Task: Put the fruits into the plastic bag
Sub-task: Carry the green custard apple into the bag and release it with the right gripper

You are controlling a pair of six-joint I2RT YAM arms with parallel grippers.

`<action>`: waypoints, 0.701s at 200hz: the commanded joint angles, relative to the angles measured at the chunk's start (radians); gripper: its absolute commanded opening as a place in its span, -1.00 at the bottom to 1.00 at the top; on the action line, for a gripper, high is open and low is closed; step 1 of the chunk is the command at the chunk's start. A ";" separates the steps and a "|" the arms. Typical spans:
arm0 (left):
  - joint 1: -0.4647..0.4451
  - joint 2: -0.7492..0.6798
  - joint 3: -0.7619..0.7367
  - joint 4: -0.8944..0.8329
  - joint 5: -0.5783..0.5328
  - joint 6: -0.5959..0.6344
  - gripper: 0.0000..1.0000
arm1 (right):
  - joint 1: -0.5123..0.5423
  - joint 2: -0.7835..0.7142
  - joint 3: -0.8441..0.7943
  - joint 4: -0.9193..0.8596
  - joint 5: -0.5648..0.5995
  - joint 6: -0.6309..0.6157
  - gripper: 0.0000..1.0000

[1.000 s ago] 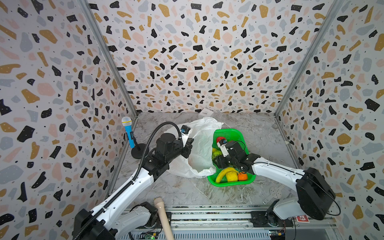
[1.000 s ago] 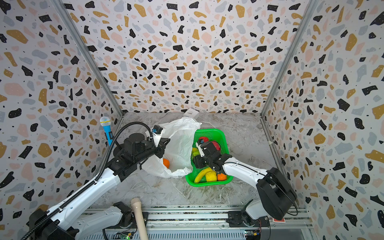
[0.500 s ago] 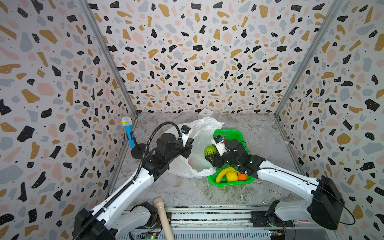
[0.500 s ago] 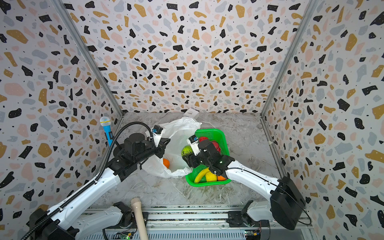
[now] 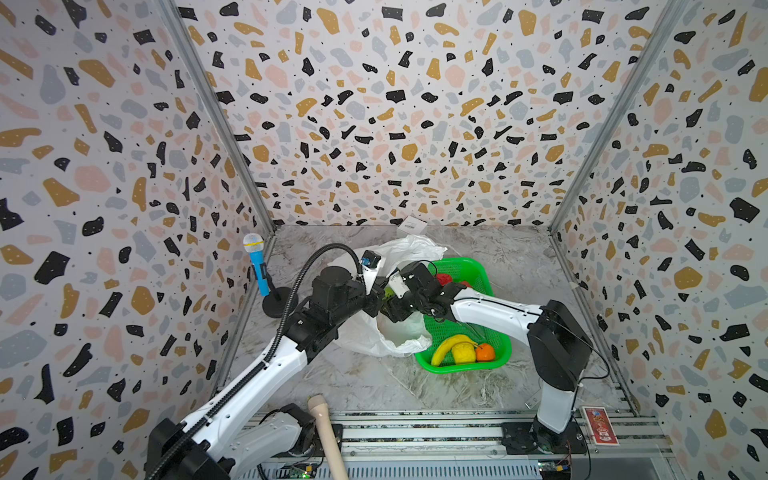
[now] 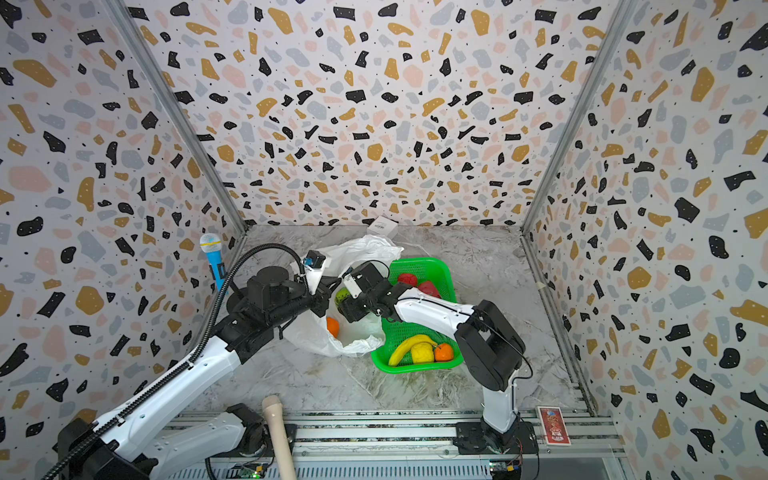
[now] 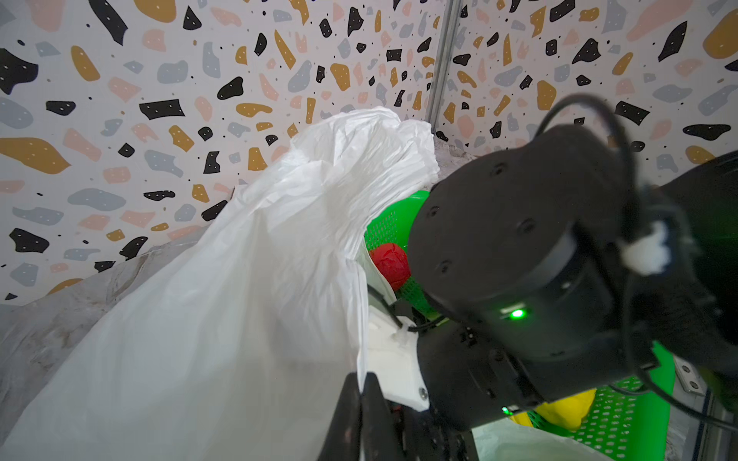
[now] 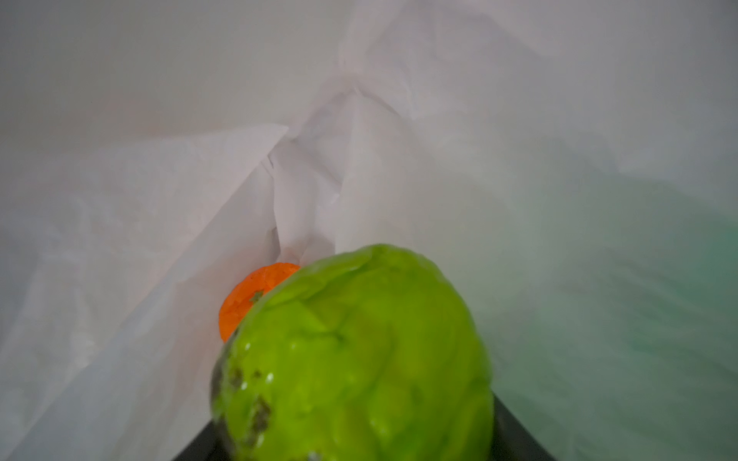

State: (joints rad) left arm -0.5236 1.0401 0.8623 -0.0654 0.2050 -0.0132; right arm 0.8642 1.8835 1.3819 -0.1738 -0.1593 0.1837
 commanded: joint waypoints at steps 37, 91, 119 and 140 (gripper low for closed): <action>0.004 -0.040 -0.029 0.065 0.015 -0.015 -1.00 | -0.002 -0.077 0.018 -0.030 0.063 -0.019 0.80; 0.004 -0.032 -0.028 0.069 0.014 -0.020 -1.00 | -0.024 -0.301 -0.193 0.105 0.098 0.011 0.80; 0.004 -0.027 -0.032 0.073 0.007 -0.019 -1.00 | -0.063 -0.474 -0.365 0.194 0.108 0.055 0.79; 0.004 -0.026 -0.034 0.076 0.000 -0.020 -1.00 | -0.119 -0.608 -0.478 0.229 0.145 0.128 0.77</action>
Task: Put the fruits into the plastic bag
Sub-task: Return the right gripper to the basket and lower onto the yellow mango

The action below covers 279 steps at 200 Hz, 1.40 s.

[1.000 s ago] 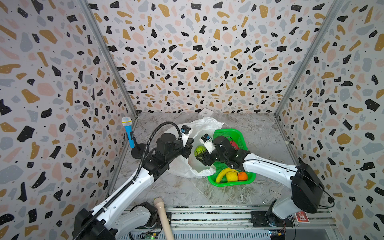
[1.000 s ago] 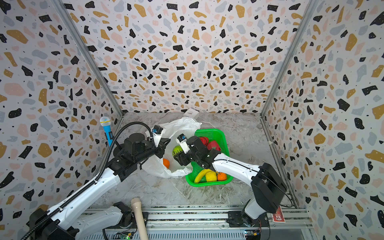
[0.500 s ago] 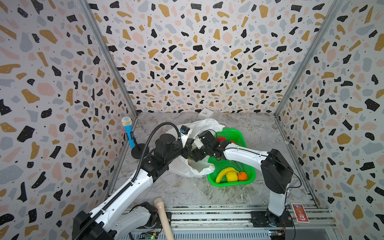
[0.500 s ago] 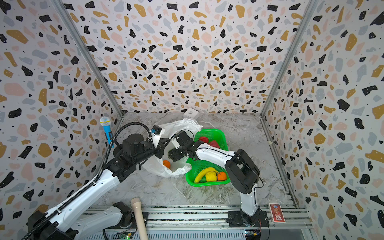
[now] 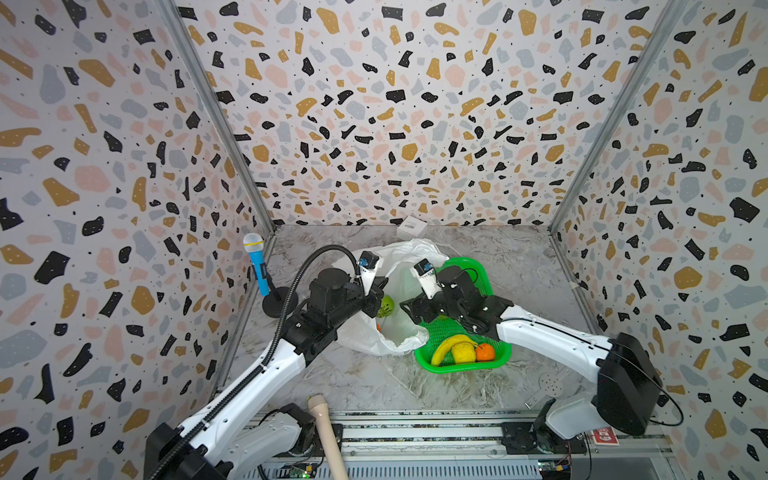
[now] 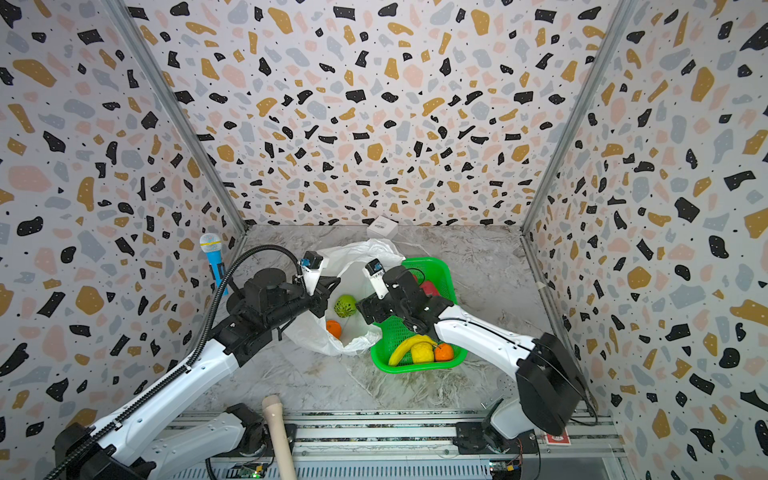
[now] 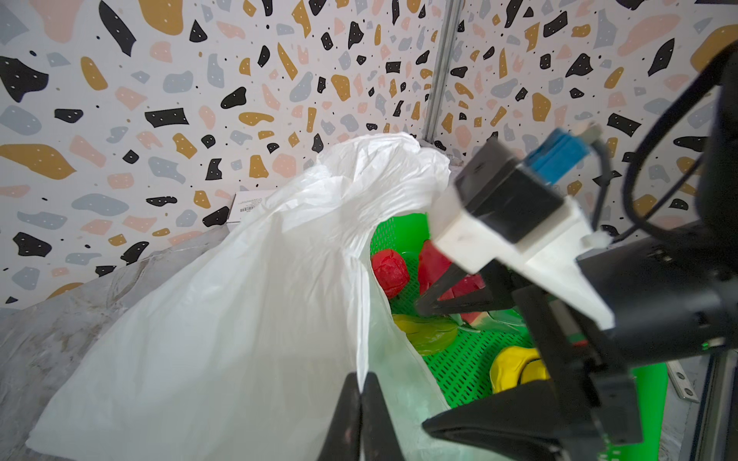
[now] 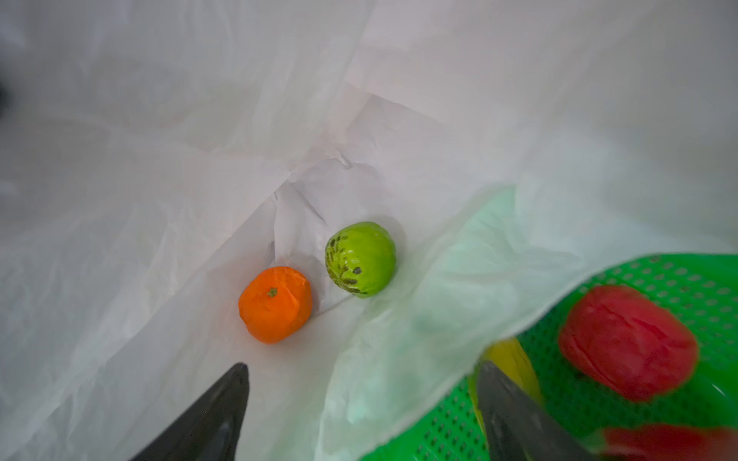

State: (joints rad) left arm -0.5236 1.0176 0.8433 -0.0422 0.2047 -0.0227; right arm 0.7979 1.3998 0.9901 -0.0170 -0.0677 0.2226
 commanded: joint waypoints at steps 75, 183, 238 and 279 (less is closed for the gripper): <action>0.004 0.019 0.003 0.048 0.005 -0.002 -1.00 | -0.282 -0.213 -0.256 0.068 0.006 0.243 0.68; 0.004 0.016 0.008 0.034 -0.010 0.004 -1.00 | -0.192 0.239 0.116 -0.196 -0.094 0.016 0.52; 0.004 0.015 0.003 0.032 -0.015 0.009 -1.00 | -0.167 0.387 0.211 -0.270 -0.076 0.011 0.52; 0.004 0.014 0.000 0.029 -0.019 0.011 -1.00 | -0.160 0.414 0.202 -0.287 -0.083 0.032 0.48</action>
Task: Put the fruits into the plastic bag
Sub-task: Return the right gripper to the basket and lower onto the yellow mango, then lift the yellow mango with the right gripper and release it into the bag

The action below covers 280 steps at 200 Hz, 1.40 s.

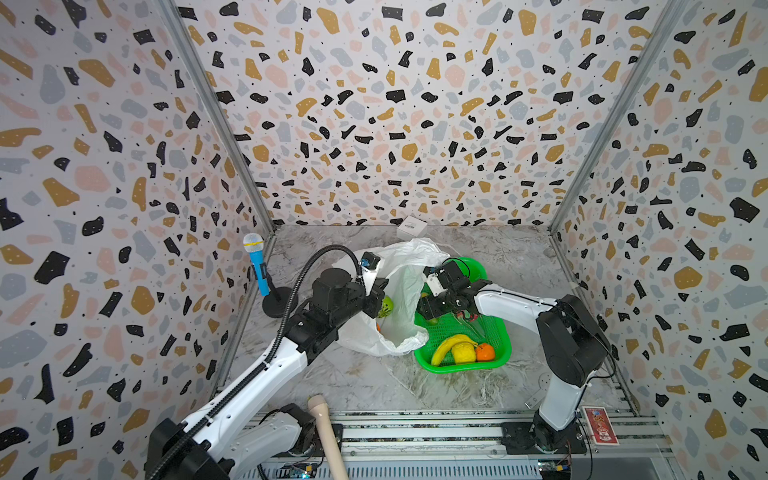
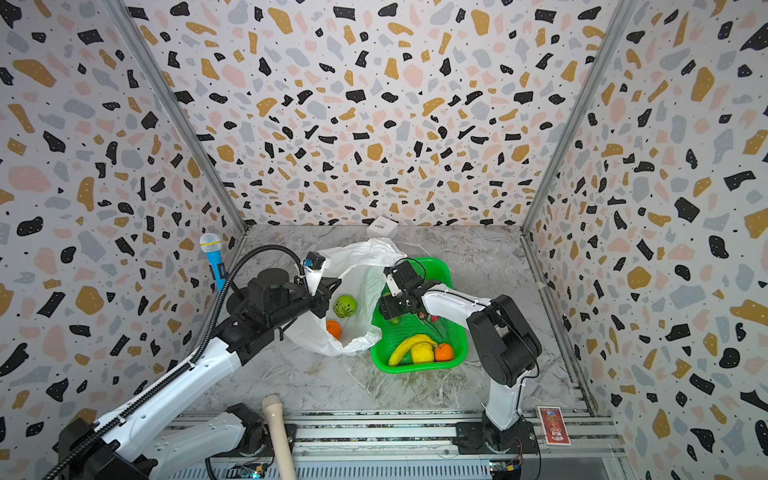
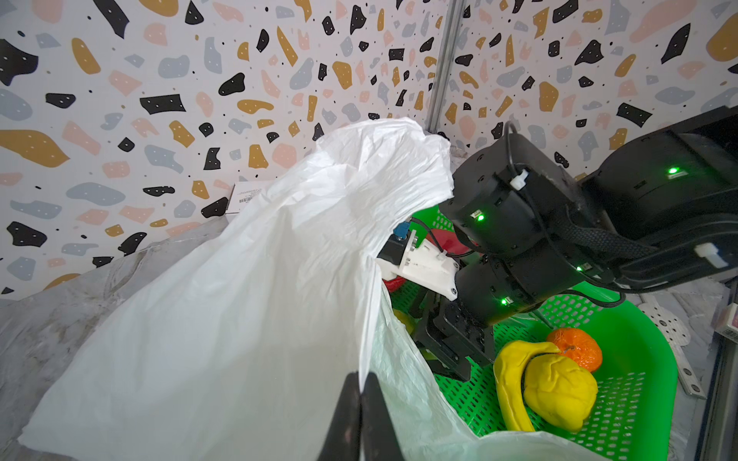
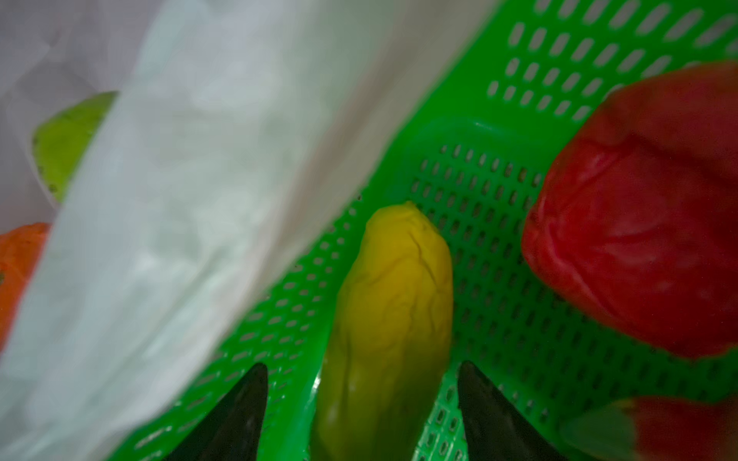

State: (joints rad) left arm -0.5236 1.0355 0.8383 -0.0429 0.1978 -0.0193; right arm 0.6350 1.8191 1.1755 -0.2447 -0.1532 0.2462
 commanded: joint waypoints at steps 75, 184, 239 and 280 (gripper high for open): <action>0.004 -0.003 0.006 0.033 -0.008 0.007 -1.00 | 0.021 -0.015 -0.053 0.010 0.004 0.072 0.05; 0.002 -0.005 -0.001 0.040 -0.002 0.008 -1.00 | 0.021 -0.426 -0.309 -0.042 0.012 0.125 -0.31; 0.003 0.014 0.007 0.052 0.010 0.007 -1.00 | 0.102 -0.684 -0.403 0.034 0.023 0.058 -0.36; 0.003 0.022 0.009 0.062 0.033 -0.030 -1.00 | 0.148 -0.477 -0.219 0.125 -0.017 -0.001 -0.36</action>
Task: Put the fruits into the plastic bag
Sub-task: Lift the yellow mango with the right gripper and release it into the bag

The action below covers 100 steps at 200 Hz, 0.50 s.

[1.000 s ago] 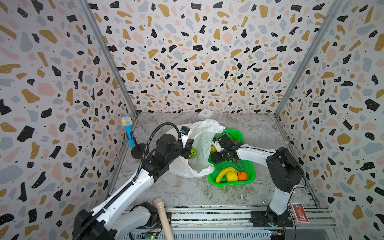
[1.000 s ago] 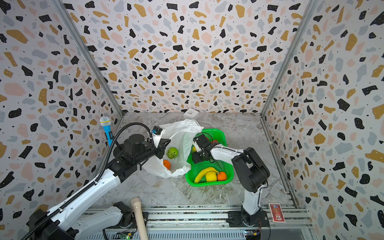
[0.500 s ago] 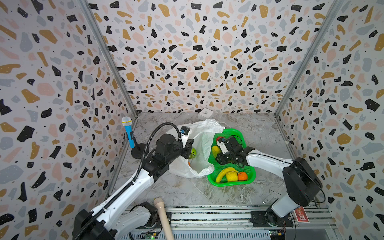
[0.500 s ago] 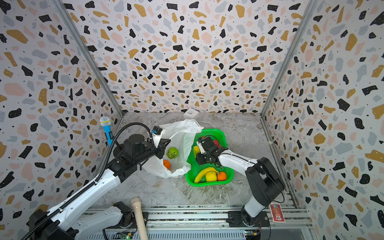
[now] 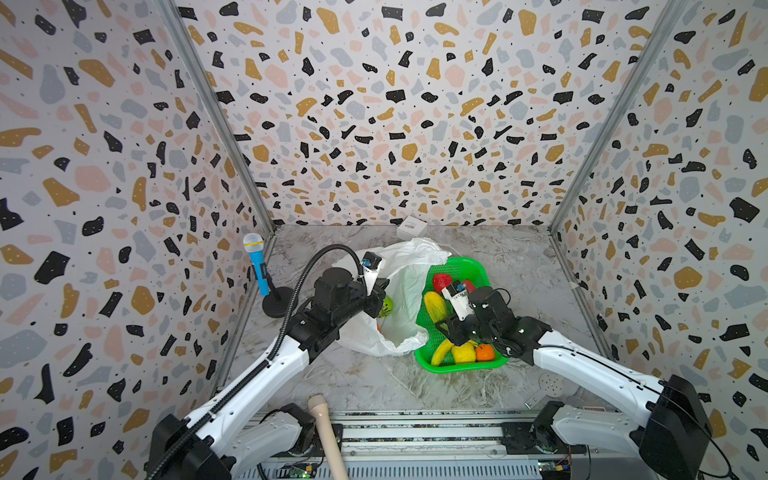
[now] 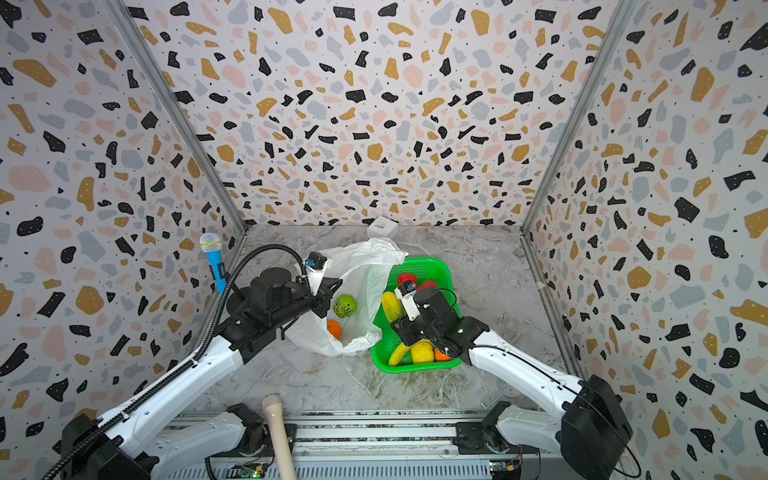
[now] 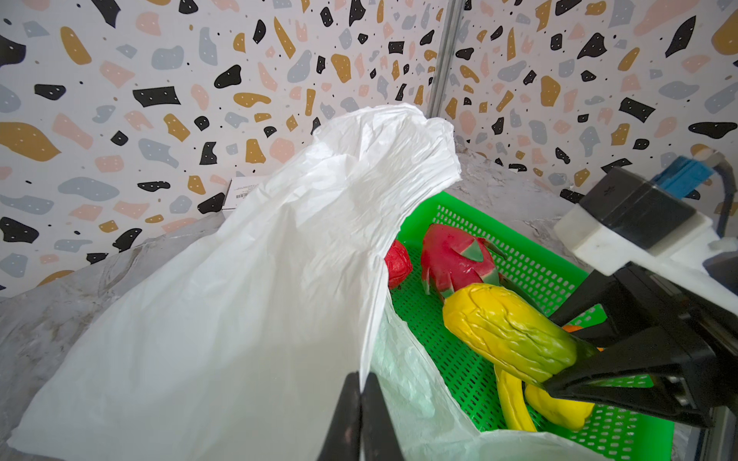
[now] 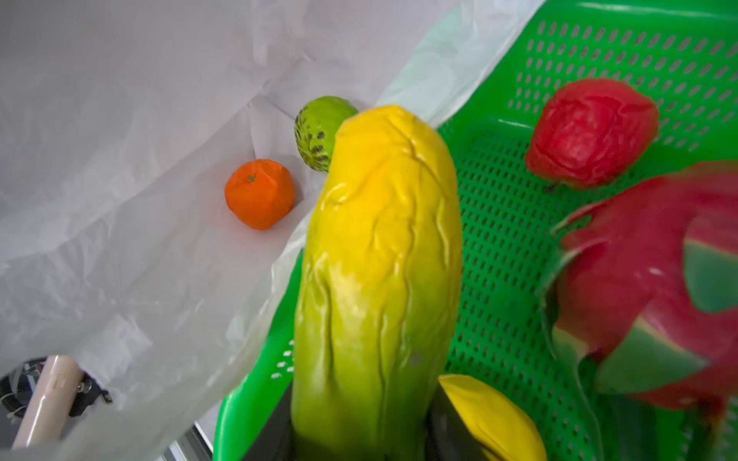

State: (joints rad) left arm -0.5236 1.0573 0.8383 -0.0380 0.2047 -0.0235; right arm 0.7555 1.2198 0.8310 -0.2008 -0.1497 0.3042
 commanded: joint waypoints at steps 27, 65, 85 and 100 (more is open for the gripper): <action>0.004 -0.015 -0.004 0.068 0.032 -0.034 -1.00 | 0.053 0.300 0.261 0.150 -0.070 -0.071 -0.36; 0.003 -0.027 -0.010 0.070 0.040 -0.038 -1.00 | 0.051 0.554 0.447 0.189 -0.091 -0.012 -0.35; 0.004 -0.031 -0.011 0.073 0.045 -0.038 -1.00 | 0.048 0.656 0.535 0.190 -0.103 0.000 -0.19; 0.004 -0.033 -0.012 0.071 0.047 -0.038 -1.00 | 0.043 0.702 0.582 0.190 -0.114 0.013 0.19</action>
State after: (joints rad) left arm -0.5236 1.0435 0.8375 -0.0177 0.2291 -0.0494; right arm 0.8059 1.8847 1.3293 -0.0246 -0.2363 0.2890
